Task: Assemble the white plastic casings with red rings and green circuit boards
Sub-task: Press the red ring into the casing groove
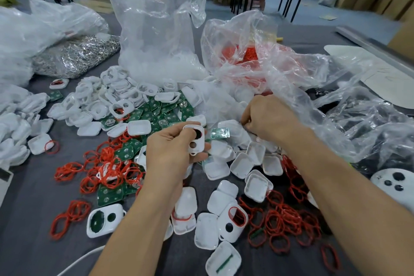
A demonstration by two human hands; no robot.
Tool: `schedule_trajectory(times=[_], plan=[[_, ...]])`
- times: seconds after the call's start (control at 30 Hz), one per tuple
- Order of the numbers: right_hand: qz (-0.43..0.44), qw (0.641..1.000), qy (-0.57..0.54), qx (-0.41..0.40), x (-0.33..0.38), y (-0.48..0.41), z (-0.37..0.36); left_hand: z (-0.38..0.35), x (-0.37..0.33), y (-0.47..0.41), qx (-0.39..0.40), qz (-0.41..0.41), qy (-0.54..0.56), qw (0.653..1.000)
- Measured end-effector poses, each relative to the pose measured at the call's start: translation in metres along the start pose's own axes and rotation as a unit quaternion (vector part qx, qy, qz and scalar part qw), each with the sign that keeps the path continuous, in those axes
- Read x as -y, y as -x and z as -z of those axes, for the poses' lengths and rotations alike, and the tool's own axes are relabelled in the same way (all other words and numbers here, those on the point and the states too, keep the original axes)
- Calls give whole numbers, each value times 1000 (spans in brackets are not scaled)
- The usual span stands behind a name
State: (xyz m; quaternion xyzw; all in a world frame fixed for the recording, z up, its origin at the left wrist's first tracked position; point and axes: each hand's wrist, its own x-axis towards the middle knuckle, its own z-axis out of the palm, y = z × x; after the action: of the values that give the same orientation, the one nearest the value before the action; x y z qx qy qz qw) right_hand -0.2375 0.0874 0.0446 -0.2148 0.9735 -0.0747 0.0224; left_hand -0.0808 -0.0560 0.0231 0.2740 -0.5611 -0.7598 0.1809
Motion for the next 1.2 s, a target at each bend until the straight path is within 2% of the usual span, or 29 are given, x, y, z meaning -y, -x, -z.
schedule_trajectory(times=[0.1,0.17,0.2,0.23,0.3,0.37,0.43,0.5,0.67,0.87,1.0,1.07,1.2], plan=[[-14,999,-28,-26,-2,6,0,-1,0,0,9,6,-9,1000],[-29,989,-132,-64,-6,14,0,-2,0,1,14,4,-18,1000],[-42,968,-230,-88,-5,21,1,-2,1,1,16,3,-22,1000],[-59,928,-354,-98,-1,32,2,-3,2,0,18,3,-24,1000],[-78,810,-578,-63,11,57,-1,-4,4,0,23,7,-24,999],[-85,710,-699,-2,25,79,-9,-7,6,1,27,12,-24,999],[-96,643,-759,46,36,94,-14,-10,9,1,27,15,-22,999],[-111,614,-779,65,41,99,-18,-10,12,1,28,20,-20,999],[-115,590,-796,75,40,99,-18,-11,13,0,34,51,14,998],[-103,645,-756,47,40,100,-17,-8,12,-3,48,81,47,994],[-102,712,-694,14,39,100,-16,-9,11,-3,72,117,86,987],[-102,722,-685,1,38,99,-18,-9,11,-3,94,138,113,979],[-93,718,-689,-23,38,96,-22,-5,8,-4,129,168,182,960]])
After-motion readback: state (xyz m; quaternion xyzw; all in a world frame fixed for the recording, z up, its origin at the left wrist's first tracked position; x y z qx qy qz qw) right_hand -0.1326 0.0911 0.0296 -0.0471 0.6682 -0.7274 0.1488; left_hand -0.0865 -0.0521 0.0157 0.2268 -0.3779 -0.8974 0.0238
